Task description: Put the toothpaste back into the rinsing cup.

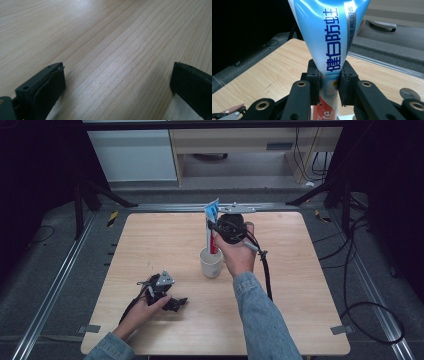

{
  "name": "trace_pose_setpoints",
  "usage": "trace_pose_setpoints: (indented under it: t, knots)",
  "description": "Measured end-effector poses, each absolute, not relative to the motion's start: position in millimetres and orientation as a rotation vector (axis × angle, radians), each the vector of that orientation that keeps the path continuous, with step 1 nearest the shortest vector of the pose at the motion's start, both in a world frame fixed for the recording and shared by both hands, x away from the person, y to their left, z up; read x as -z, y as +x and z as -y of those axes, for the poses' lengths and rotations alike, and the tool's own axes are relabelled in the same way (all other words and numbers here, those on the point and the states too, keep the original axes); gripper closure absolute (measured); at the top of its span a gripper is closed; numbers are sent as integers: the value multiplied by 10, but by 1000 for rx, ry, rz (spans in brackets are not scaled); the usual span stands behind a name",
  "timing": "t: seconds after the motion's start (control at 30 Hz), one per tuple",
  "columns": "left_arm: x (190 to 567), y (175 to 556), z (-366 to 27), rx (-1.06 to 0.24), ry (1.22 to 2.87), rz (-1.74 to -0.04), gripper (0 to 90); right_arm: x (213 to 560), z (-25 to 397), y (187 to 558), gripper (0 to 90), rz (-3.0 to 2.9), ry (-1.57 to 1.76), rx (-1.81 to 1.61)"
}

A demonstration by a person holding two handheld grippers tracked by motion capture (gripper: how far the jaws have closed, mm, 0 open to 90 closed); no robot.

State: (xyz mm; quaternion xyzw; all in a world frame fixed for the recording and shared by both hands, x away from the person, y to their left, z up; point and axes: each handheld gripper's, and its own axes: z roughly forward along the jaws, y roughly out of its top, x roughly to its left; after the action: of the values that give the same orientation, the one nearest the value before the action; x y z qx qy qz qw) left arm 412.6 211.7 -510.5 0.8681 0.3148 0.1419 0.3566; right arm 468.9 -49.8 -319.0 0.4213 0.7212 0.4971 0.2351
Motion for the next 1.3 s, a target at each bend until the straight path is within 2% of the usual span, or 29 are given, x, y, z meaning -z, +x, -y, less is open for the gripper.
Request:
trace_pose_setpoints:
  t: [1.3]
  knots:
    - [5107,4127,-2117,-367,2240,-811,0,3707,403,4700,736,-1969,1187,-1348]
